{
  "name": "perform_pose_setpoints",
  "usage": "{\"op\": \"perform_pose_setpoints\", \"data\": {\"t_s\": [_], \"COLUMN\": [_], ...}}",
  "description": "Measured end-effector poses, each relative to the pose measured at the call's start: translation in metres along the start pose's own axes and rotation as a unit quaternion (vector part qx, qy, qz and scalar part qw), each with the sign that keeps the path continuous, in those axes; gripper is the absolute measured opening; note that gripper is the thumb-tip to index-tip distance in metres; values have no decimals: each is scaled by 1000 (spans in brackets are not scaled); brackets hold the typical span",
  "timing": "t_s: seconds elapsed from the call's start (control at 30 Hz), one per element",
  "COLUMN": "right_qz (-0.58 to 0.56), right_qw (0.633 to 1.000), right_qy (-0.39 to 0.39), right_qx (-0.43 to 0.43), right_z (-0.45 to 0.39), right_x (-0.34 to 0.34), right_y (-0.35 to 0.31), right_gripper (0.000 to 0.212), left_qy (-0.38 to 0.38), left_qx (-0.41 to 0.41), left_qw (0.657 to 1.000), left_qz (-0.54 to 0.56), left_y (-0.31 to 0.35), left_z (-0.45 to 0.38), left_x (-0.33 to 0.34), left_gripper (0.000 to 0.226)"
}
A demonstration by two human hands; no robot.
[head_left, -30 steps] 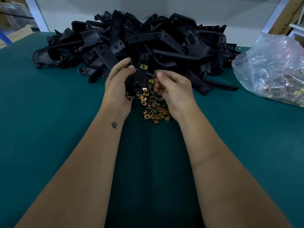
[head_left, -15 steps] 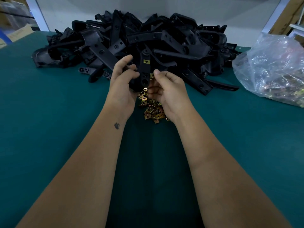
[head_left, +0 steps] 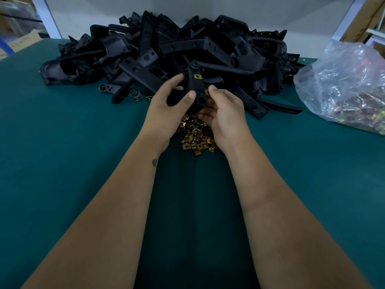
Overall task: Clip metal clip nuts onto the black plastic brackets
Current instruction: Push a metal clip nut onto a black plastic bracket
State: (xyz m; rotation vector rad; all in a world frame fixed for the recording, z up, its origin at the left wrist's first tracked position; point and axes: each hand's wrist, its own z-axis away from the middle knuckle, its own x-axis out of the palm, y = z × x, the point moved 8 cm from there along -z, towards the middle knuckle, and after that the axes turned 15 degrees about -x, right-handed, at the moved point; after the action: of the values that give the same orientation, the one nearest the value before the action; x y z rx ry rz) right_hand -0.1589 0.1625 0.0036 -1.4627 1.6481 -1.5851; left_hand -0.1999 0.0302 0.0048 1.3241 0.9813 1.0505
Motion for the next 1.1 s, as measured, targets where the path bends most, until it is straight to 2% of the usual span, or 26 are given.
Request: {"op": "perform_pose_setpoints", "data": {"t_s": [0.1, 0.43, 1.1], "right_qz": [1, -14, -31], "right_qw": [1000, 1000, 998], "right_qy": [2, -1, -45], "right_qx": [-7, 9, 2], "right_z": [-1, -2, 1], "right_x": [-2, -2, 9], "right_y": [-1, 1, -2], "right_gripper": [20, 16, 23], "left_qy": [-11, -42, -61], "left_qx": [-2, -2, -20], "left_qw": [1000, 998, 992], "left_qz": [-26, 57, 105], "left_y": [-1, 1, 2], "left_z": [-1, 4, 4], "left_x": [4, 7, 3], "left_gripper": [38, 24, 26]}}
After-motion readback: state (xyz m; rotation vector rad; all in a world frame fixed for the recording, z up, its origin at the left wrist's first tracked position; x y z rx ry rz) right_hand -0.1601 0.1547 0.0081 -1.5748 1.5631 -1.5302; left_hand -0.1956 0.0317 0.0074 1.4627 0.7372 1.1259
